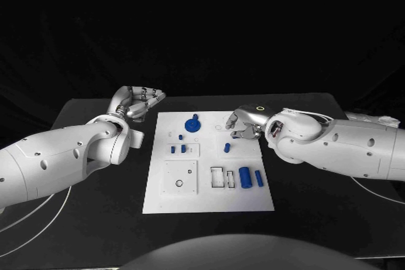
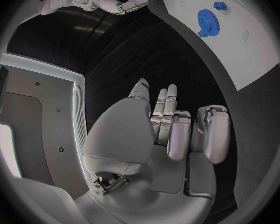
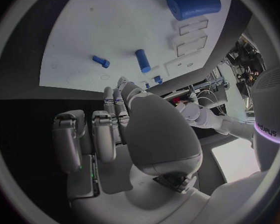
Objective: Assemble the parts on the task board
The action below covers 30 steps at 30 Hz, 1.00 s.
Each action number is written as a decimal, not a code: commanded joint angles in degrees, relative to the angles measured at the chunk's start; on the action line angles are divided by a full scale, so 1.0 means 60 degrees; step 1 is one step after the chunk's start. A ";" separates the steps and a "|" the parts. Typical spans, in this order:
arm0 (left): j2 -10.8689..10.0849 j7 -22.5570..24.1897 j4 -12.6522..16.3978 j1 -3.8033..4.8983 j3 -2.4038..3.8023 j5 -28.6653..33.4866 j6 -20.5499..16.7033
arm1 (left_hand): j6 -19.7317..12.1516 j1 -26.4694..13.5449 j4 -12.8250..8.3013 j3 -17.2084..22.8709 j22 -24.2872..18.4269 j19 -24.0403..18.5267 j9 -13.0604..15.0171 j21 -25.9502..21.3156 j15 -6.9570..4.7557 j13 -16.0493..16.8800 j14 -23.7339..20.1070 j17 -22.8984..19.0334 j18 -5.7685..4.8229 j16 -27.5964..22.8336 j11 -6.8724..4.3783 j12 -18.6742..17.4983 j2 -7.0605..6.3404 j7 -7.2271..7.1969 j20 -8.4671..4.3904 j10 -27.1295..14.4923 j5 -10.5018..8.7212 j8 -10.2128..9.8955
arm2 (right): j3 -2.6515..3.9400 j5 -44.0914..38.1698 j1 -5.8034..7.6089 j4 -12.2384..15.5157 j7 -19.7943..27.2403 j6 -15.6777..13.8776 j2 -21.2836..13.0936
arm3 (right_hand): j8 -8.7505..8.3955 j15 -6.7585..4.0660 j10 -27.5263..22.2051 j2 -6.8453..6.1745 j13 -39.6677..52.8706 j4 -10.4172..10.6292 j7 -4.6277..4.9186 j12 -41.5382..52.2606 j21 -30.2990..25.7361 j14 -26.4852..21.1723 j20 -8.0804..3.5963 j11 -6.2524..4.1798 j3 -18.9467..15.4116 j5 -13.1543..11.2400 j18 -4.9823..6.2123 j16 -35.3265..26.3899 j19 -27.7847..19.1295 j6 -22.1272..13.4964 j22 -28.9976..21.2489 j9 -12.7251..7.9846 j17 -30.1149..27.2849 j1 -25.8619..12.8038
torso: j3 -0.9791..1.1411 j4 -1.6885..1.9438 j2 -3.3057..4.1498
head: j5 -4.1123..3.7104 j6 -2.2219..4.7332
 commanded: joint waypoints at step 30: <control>0.0054 0.0029 -0.0020 0.0004 0.0007 -0.0079 0.0163 | 0.0038 0.0036 -0.0001 -0.0088 0.2372 0.0706 0.0013 -0.0007 -0.0069 0.0009 0.1009 0.2500 -0.0110 -0.0011 -0.0040 -0.0015 0.0136 -0.0040 -0.0021 0.0027 0.0059 0.0040 | 0.0003 -0.2210 -0.0024 -0.0143 -0.1430 0.2322 0.0519 | -0.0028 -0.0194 0.0943 -0.0228 -0.1533 0.0034 0.0023 -0.0986 0.0043 0.0996 -0.0108 -0.0266 0.0236 -0.0093 -0.0136 0.0039 0.0983 -0.0235 0.2511 -0.0795 0.2511 -0.0187 | -0.0008 0.0003 -0.0005 | -0.0028 -0.0014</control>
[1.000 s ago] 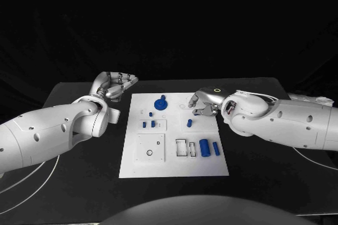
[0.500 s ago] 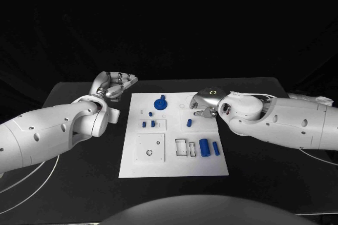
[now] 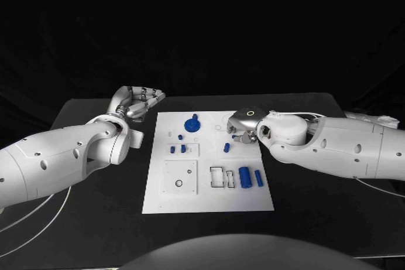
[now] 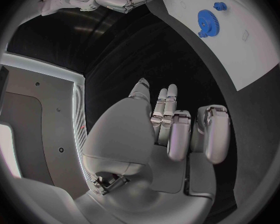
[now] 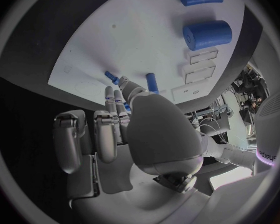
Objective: Assemble the parts on the task board
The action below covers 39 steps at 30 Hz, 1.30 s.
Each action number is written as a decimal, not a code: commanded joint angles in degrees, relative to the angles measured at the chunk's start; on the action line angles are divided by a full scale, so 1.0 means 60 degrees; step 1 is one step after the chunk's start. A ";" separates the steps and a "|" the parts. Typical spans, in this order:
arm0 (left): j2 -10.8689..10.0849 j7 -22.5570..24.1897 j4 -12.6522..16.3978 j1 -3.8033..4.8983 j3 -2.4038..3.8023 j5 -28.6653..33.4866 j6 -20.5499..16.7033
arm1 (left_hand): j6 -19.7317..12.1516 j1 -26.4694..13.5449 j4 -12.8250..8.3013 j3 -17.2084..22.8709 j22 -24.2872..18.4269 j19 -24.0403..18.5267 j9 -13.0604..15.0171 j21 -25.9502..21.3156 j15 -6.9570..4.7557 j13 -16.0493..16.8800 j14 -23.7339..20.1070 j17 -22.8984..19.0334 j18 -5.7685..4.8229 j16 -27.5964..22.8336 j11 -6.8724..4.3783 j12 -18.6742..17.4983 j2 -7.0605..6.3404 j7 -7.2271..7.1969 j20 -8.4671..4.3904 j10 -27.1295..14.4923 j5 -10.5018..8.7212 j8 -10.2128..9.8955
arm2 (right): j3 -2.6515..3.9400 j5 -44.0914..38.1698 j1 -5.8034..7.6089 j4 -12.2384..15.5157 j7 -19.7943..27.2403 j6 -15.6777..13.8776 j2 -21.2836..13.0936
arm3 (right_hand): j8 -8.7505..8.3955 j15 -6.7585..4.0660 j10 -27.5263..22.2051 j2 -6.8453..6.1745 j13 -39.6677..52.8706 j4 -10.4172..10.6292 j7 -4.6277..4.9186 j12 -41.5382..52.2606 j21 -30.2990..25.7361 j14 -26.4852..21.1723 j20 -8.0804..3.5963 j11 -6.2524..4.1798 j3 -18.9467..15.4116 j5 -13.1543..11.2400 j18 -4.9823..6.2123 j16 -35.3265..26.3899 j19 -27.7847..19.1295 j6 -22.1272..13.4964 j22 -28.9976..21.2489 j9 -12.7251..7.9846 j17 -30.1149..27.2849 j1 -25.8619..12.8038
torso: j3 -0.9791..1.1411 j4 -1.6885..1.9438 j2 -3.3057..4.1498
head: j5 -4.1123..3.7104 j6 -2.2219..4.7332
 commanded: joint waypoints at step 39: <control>0.0017 0.0045 0.0015 0.0005 0.0007 -0.0071 0.0144 | 0.0055 0.0008 0.0002 -0.0058 0.2376 0.0714 0.0015 0.0003 -0.0071 0.0009 0.1009 0.2500 -0.0113 -0.0011 -0.0044 -0.0015 0.0109 -0.0047 -0.0022 0.0031 0.0060 0.0049 | 0.0001 -0.0238 -0.0078 -0.0412 -0.0729 0.0962 0.0446 | 0.0181 -0.0110 0.1137 0.0097 -0.0030 0.0104 -0.0006 -0.0259 0.0043 0.0994 -0.0143 -0.0017 0.0123 -0.0040 -0.0137 0.0039 0.1019 0.1025 0.2514 -0.0151 0.2514 -0.0236 | -0.0003 -0.0003 -0.0003 | -0.0044 -0.0006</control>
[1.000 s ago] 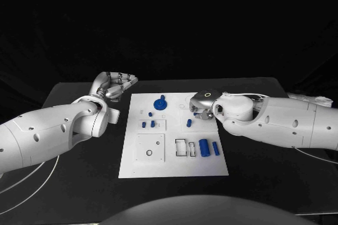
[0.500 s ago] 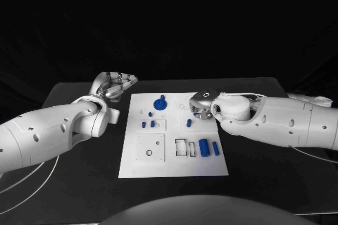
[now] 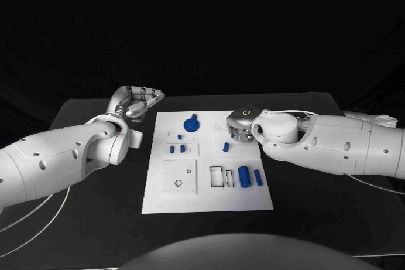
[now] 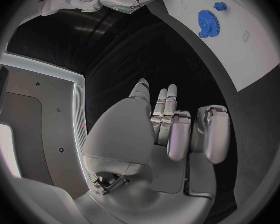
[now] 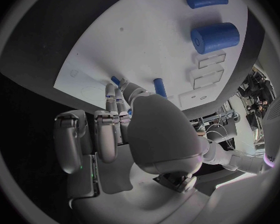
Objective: Assemble the parts on the task board
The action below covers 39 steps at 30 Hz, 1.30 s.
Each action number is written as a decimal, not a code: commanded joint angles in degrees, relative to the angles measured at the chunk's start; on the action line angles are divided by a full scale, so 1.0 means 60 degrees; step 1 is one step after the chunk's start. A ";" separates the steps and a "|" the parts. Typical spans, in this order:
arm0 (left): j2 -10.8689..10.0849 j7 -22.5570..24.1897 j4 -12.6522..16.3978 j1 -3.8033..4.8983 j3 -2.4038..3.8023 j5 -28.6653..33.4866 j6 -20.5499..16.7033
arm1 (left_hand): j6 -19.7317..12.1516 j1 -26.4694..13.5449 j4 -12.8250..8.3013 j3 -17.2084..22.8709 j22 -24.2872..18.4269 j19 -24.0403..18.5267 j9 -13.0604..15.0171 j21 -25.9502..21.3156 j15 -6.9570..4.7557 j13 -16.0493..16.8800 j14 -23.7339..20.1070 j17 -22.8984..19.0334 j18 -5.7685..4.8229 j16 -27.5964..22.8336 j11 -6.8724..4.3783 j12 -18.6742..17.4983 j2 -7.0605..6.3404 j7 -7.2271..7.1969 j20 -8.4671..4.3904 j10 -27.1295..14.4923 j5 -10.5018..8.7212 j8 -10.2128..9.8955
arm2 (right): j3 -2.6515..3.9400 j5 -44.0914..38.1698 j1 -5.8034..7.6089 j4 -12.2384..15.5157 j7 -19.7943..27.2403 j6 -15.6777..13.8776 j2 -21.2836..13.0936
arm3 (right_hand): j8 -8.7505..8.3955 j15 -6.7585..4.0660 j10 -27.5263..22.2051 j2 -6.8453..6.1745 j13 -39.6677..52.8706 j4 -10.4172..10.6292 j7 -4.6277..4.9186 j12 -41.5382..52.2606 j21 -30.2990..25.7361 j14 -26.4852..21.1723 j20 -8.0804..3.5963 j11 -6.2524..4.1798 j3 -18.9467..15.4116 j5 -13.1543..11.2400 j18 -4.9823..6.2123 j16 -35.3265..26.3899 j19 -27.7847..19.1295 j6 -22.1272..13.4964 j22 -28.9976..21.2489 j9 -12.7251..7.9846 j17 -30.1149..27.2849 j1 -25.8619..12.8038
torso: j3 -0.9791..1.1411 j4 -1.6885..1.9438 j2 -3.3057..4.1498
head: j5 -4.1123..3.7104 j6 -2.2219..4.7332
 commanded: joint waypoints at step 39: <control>0.0027 0.0034 0.0024 0.0005 0.0007 -0.0057 0.0140 | 0.0037 0.0010 0.0002 -0.0061 0.2375 0.0714 0.0017 0.0002 -0.0071 0.0010 0.1009 0.2500 -0.0113 -0.0011 -0.0045 -0.0014 0.0114 -0.0025 -0.0023 0.0033 0.0060 0.0052 | -0.0031 0.3717 -0.0149 0.0241 0.1027 -0.3776 -0.0565 | 0.0222 0.0192 0.1598 -0.0083 -0.0016 -0.0327 0.0073 -0.0439 0.0043 0.0994 0.0078 0.0103 0.0065 0.0017 -0.0137 0.0039 0.1018 0.1138 0.2516 0.0026 0.2516 0.0174 | -0.0001 -0.0001 0.0000 | 0.0049 -0.0006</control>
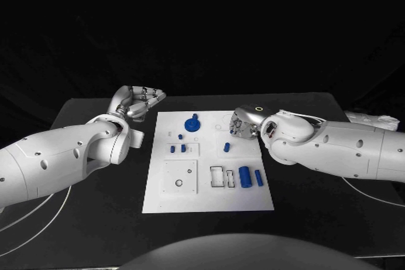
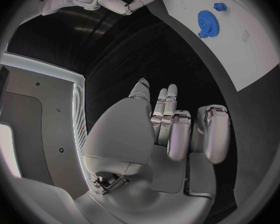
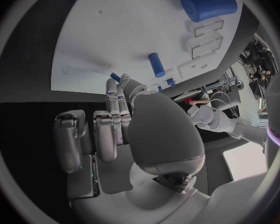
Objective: Assemble the parts on the task board
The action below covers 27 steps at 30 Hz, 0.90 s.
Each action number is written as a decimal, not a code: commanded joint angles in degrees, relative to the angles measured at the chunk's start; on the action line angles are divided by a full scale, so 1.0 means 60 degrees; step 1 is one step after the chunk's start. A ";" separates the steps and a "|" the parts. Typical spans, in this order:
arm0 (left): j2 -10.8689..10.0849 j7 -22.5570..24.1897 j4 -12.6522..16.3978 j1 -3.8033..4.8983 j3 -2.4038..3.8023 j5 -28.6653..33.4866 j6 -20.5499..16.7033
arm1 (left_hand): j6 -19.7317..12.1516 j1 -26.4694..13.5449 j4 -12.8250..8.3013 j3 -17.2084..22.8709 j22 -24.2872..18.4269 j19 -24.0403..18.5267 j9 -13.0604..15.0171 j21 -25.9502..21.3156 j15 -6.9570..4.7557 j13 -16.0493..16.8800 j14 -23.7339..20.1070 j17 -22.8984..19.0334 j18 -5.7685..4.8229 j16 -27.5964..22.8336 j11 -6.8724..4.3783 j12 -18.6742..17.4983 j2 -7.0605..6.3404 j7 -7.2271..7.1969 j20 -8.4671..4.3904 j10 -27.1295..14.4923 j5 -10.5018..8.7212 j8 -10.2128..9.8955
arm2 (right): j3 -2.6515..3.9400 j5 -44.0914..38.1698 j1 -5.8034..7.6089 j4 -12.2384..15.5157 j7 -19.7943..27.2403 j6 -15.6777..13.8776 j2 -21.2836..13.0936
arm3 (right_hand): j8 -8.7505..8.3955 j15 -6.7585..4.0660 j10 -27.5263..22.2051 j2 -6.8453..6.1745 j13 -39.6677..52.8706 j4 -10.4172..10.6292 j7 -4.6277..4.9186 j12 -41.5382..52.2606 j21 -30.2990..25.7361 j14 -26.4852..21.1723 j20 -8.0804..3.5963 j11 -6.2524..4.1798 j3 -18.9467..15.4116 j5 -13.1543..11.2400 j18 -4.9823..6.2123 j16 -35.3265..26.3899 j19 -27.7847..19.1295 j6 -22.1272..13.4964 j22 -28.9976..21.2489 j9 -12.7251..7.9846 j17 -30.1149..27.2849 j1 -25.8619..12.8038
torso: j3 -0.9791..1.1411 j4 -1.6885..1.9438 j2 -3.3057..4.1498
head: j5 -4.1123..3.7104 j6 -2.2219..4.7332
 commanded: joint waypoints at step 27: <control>0.0072 -0.0106 0.0012 0.0005 0.0004 -0.0049 0.0278 | 0.0030 0.0045 -0.0001 -0.0101 0.2364 0.0688 0.0011 -0.0032 -0.0072 0.0006 0.1009 0.2501 -0.0104 -0.0011 -0.0044 -0.0024 0.0134 -0.0014 -0.0025 0.0018 0.0061 0.0051 | 0.0009 0.5885 -0.0001 0.0064 0.2197 -0.2131 -0.0147 | -0.0053 0.0119 0.0094 0.0014 -0.0018 -0.0058 0.0114 -0.0171 0.0043 0.0996 0.0142 0.0089 0.0004 0.0046 -0.0137 0.0039 0.1017 0.0040 0.2512 -0.0029 0.2509 0.0149 | 0.0000 0.0000 -0.0003 | 0.0006 -0.0005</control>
